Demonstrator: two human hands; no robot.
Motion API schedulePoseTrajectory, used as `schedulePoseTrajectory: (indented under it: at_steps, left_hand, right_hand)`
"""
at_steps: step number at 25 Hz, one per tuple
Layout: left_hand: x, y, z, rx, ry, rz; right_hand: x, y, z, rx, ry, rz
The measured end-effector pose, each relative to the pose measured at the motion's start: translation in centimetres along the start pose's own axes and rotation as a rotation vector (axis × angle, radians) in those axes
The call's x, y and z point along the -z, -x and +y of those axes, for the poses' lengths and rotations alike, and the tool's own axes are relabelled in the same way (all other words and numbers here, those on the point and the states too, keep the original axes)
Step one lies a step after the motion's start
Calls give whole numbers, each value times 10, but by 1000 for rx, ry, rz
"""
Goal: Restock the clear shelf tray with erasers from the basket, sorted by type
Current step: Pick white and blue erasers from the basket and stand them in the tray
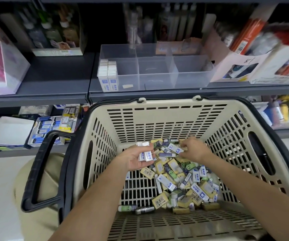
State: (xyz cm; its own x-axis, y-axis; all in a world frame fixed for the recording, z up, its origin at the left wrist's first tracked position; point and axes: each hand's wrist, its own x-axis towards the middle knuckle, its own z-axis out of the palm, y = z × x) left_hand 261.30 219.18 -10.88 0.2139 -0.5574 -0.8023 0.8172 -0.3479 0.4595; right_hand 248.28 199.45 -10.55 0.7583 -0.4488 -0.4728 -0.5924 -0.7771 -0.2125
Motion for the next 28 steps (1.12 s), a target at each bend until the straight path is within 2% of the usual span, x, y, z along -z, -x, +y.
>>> schedulePoseTrajectory:
  at_steps: [5, 9, 12, 16, 18, 19, 21, 23, 25, 28]
  left_hand:
    - [-1, -7, 1, -54, -18, 58]
    - [-10, -11, 2, -133, -36, 138]
    - [-22, -7, 5, -134, -118, 9]
    - [-24, 7, 7, -62, -101, -158]
    - [-23, 15, 15, -77, -120, -122]
    - [-22, 19, 21, -99, -143, -53]
    - [-19, 28, 39, -165, -131, 114]
    - [-13, 40, 56, -219, -55, 208]
    - [-5, 54, 63, -240, 19, 240]
    - [1, 65, 58, -233, 15, 242]
  right_hand:
    - [8, 0, -3, -18, -123, 21]
    - [38, 14, -11, 39, -544, -23]
    - [43, 24, -35, 83, -729, -136]
    - [39, 24, -57, 75, -890, -140]
    - [39, 23, -57, 58, -1072, -170]
    - [38, 22, -56, 50, -1125, -167]
    - [31, 16, -61, 74, -982, -125]
    - [12, 8, -75, 211, -613, -110]
    - [-14, 2, -101, 387, -294, -167]
    - [-50, -1, -132, 428, 131, -209]
